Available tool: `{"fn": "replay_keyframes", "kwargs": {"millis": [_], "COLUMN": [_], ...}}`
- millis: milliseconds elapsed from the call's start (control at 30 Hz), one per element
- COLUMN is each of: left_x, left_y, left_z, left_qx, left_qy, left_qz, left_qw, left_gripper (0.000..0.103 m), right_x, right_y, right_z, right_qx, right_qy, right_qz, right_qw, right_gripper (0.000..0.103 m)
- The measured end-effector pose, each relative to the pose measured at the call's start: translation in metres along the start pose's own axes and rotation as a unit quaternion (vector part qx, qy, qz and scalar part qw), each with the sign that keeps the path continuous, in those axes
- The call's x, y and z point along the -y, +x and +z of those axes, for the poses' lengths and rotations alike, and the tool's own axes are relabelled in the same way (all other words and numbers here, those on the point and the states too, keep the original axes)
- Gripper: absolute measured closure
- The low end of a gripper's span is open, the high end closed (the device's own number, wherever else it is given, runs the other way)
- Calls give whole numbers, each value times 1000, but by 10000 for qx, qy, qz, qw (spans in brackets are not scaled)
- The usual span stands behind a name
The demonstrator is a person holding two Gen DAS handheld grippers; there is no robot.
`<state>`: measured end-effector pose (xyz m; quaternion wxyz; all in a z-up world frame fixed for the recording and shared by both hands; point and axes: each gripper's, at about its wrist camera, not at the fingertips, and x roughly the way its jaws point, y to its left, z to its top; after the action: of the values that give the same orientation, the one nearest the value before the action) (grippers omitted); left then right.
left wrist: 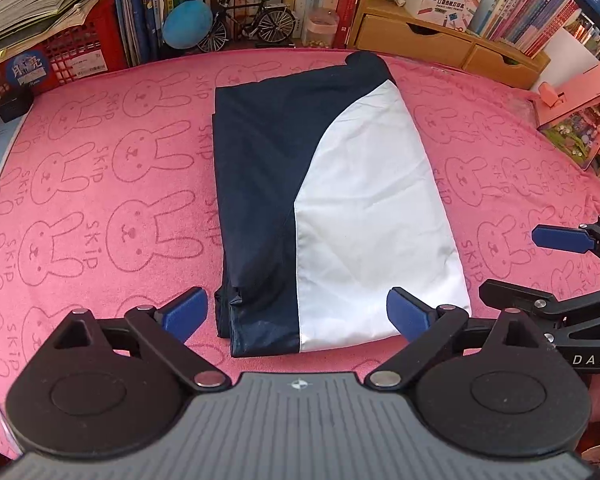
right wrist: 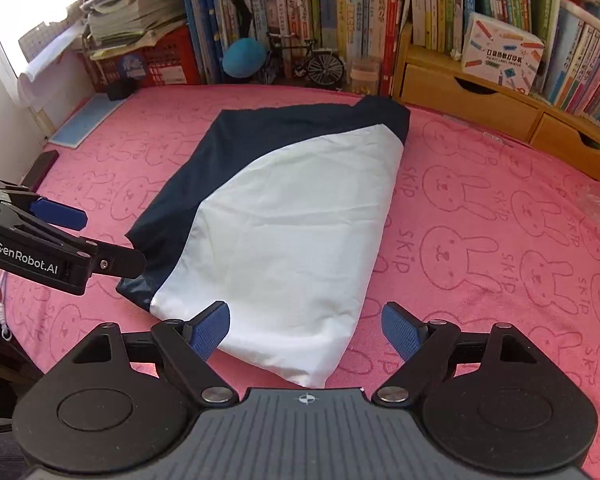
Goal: Fold clothes
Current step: 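Release the edge and lift both grippers above the folded jacket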
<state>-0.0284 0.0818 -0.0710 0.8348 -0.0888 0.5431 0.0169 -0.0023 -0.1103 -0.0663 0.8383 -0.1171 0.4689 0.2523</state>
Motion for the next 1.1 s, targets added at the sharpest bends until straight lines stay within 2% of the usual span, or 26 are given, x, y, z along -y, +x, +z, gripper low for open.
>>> {"fn": "replay_keyframes", "kwargs": {"millis": [267,367,533,633,733,833,900,967,1000,1067,1100], "left_x": [1,0,-2,-7,-16,-40,-61,-81,-92,-110,-118], "left_y": [-18,-20,-17,-16,-12,-8,-5,-2,1,5,7], "left_z": [1,0,-1,-1,1,6,11,15,17,20,20], "left_qx": [33,47,-25,-49,-77,-139,-201,-280,-333,-383,-408], "left_qy": [438,504,585,577,496,84,-287,-623,-794,-1039,-1149], "left_qz": [73,-12,-61,-63,-113,-436,-739,-983,-1093,-1226,-1291], "left_qw": [9990,9987,9983,9983,9987,9989,9967,9928,9903,9863,9841], "left_gripper": [4,3,3,3,3,3,3,3,3,3,3], "right_x": [-20,-20,-19,-17,-15,-19,-40,-68,-86,-122,-136], "right_y": [-35,-49,-58,-59,-52,-38,-24,-8,2,21,30], "right_z": [1,2,1,-1,-3,-10,-18,-29,-36,-50,-55], "right_qx": [373,516,699,865,822,702,633,623,670,757,785], "right_qy": [-137,-94,92,234,410,460,-175,-1068,-1654,-2806,-3074], "right_qz": [-292,-306,-314,-419,-430,-528,-805,-1079,-1194,-1411,-1388], "right_qw": [9988,9982,9970,9951,9948,9951,9946,9864,9767,9464,9381], "right_gripper": [14,7,1,0,0,0,0,0,1,1,1]}}
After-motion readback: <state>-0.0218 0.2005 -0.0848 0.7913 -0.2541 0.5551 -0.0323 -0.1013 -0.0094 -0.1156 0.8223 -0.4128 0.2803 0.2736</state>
